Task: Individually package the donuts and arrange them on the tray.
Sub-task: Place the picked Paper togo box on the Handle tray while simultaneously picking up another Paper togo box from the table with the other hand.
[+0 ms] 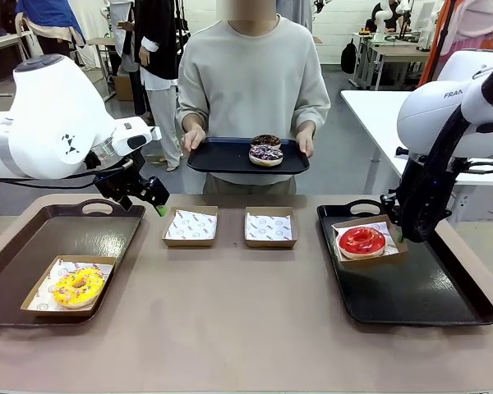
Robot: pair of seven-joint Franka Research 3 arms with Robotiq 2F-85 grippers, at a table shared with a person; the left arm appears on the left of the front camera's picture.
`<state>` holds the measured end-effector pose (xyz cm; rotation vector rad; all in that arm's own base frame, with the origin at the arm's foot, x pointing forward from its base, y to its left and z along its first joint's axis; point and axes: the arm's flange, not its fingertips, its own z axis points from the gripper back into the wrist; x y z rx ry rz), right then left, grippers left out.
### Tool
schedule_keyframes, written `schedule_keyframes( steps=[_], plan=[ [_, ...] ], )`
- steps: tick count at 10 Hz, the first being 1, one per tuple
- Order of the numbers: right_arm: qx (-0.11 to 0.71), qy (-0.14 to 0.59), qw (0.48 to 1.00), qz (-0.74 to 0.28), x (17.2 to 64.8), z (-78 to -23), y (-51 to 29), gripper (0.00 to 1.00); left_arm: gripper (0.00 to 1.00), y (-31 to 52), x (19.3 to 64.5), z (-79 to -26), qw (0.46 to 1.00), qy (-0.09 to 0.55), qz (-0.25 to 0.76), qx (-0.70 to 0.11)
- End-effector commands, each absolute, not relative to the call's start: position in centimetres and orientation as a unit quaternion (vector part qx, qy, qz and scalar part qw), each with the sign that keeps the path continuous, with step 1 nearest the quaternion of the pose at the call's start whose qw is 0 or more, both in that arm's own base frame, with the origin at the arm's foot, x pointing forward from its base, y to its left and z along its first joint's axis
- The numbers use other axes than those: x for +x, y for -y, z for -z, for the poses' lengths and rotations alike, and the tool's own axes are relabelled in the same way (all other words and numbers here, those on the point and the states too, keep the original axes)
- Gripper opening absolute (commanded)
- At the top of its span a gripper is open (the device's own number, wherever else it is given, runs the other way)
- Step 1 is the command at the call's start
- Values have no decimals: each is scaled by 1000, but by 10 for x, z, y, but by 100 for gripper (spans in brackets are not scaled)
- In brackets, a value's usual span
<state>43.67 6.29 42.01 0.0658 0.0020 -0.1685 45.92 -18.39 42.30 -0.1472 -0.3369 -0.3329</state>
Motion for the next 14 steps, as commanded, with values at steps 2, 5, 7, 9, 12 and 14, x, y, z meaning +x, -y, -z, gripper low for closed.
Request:
schedule_keyframes(
  steps=[2, 5, 7, 9, 12, 14],
  plan=[
    [37, 4, 997, 68, 426, -409, -60, 1, 99, 197, 494, -436, 985, 106, 131, -47],
    [48, 17, 998, 48, 415, -399, -51, 1, 99, 215, 528, -437, 994, 73, 78, -37],
    [62, 6, 998, 30, 415, -388, -46, 1, 99, 226, 540, -427, 996, 69, 56, -16],
    [75, -12, 997, 9, 408, -383, -40, 1, 99, 227, 546, -419, 997, 64, 49, -12],
    [78, -18, 997, 5, 400, -376, -40, 1, 99, 230, 554, -410, 997, 60, 37, -11],
    [73, -15, 997, 15, 396, -371, -40, 1, 99, 233, 554, -405, 997, 60, 38, -9]
  ],
)
